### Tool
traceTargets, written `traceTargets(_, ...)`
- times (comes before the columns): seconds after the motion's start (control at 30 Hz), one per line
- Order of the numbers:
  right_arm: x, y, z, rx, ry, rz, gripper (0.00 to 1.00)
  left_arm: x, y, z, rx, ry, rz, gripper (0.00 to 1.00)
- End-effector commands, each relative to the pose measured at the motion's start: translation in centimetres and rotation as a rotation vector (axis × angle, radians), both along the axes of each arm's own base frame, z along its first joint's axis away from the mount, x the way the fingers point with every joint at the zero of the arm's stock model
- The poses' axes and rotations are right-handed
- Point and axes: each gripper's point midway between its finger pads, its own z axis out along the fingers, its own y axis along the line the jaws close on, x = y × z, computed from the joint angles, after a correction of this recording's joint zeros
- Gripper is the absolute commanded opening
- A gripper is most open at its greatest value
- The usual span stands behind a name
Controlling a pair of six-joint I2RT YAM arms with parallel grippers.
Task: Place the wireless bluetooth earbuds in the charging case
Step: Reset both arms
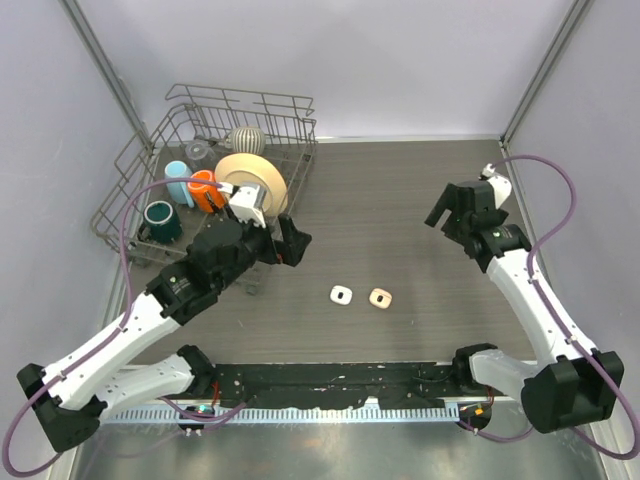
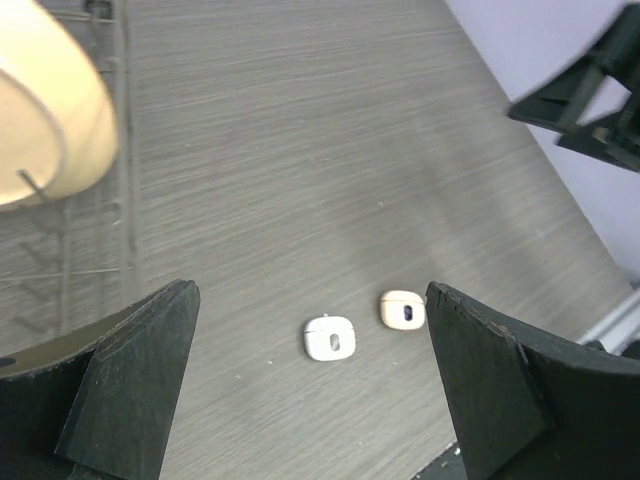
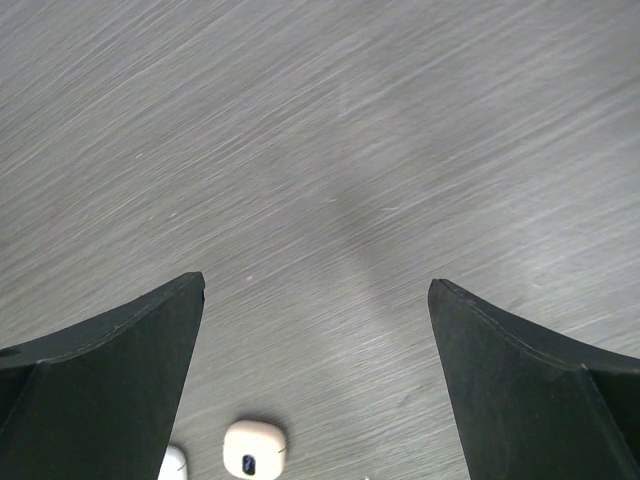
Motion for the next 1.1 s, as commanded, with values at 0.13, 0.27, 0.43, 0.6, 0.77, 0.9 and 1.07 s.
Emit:
traceTargets(0.13,-0.4,-4.1,0.9,-0.010,-0.043,-0.061,1.00,1.2,0.8,0.2,-0.080,0.049,0.023,1.00)
traceTargets(0.27,-0.5,-4.4,0.9,-0.026,-0.077,-0.062,1.00,1.9,1.6,0.3,-0.088,0.053,0.093,1.00)
traceTargets(0.43,-1.6,-6.8,0.6,-0.115,-0.140,-0.156,1.00,2.6,2.8,0.5,-0.091,0.055,0.180,1.00)
traceTargets(0.6,-2.7,-8.9,0.7,-0.222,-0.186,-0.213,1.00,2.5,3.9,0.8,-0.099,0.051,0.232,1.00)
traceTargets(0.77,-1.9,-7.7,1.3,-0.155,-0.241,-0.179,1.00,2.3,4.5,0.9,-0.104,0.029,0.243,1.00)
traceTargets(0.9,-0.8,-6.8,1.9,-0.126,-0.241,-0.139,1.00,2.1,4.8,1.2,-0.119,-0.001,0.238,1.00)
traceTargets(1.07,-0.9,-7.1,1.7,-0.143,-0.256,-0.153,1.00,1.9,5.0,1.4,-0.132,-0.037,0.227,1.00)
